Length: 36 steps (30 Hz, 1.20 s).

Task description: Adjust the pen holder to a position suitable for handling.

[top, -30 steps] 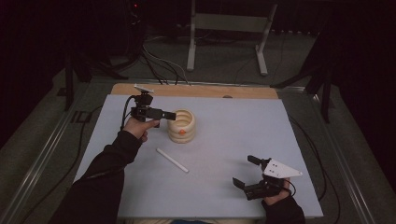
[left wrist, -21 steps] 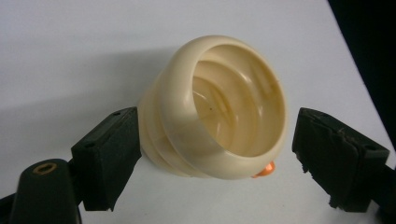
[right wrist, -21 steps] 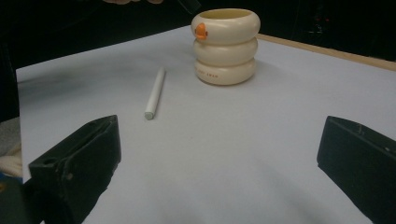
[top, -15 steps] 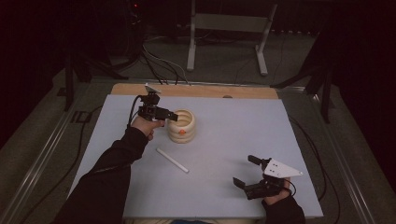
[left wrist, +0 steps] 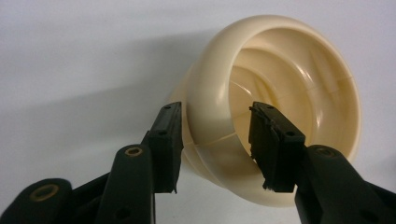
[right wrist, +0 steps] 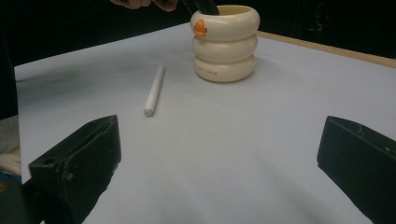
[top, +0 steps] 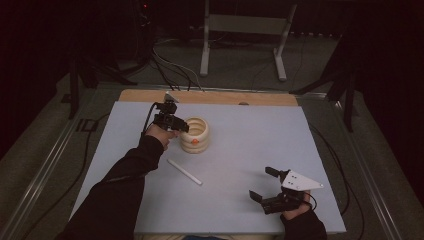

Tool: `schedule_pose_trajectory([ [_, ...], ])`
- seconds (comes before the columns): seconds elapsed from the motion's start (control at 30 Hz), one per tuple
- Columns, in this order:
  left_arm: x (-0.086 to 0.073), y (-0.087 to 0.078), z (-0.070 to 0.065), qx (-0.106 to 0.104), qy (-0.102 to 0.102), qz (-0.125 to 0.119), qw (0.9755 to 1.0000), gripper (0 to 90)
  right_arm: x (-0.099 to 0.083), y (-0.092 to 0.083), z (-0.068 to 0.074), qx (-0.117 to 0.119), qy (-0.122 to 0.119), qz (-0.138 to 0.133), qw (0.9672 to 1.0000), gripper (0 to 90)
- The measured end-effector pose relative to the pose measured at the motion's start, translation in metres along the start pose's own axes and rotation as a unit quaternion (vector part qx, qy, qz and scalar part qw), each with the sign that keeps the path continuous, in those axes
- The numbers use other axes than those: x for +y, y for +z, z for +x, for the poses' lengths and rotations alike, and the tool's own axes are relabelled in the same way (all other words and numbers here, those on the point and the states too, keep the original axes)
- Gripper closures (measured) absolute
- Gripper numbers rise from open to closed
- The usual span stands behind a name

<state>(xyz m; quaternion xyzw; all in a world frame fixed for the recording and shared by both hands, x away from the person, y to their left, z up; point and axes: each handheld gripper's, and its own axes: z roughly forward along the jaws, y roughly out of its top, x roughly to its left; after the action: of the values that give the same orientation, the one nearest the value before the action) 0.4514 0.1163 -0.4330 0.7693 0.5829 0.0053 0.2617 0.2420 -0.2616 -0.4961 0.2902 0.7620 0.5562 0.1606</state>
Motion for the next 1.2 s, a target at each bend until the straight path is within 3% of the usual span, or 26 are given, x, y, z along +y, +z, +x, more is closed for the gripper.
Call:
schedule_pose_trajectory([
  [0.13,0.004,0.000,-0.003,0.022,0.006,0.011,0.9997,67.8,0.000,0.000,0.000,-0.002,0.000,0.001,1.0000,0.0],
  [0.2,0.006,0.000,-0.003,0.023,0.011,0.017,0.9995,72.5,0.000,0.001,0.000,-0.002,0.000,0.002,1.0000,0.0],
  [0.33,0.007,0.000,-0.005,0.021,0.026,0.028,0.9991,73.8,0.000,0.000,0.000,-0.002,-0.001,0.002,1.0000,0.0],
  [0.5,0.005,0.000,-0.011,0.002,0.040,0.034,0.9986,74.6,0.000,0.000,0.000,-0.002,0.000,0.001,1.0000,0.0],
  [0.73,0.006,-0.002,-0.034,-0.024,0.072,0.039,0.9964,75.1,0.000,0.001,-0.001,0.000,0.000,0.001,1.0000,0.0],
  [0.93,0.008,-0.002,-0.050,-0.026,0.088,0.046,0.9947,75.4,-0.001,0.001,-0.001,0.000,0.001,0.000,1.0000,0.0],
  [1.17,0.007,0.008,-0.083,-0.029,0.115,0.060,0.9911,75.5,0.000,0.001,-0.001,-0.001,-0.001,-0.002,1.0000,0.0],
  [1.2,0.007,0.008,-0.083,-0.029,0.115,0.060,0.9911,75.5,0.000,0.001,-0.001,-0.001,-0.001,-0.002,1.0000,0.0],
])
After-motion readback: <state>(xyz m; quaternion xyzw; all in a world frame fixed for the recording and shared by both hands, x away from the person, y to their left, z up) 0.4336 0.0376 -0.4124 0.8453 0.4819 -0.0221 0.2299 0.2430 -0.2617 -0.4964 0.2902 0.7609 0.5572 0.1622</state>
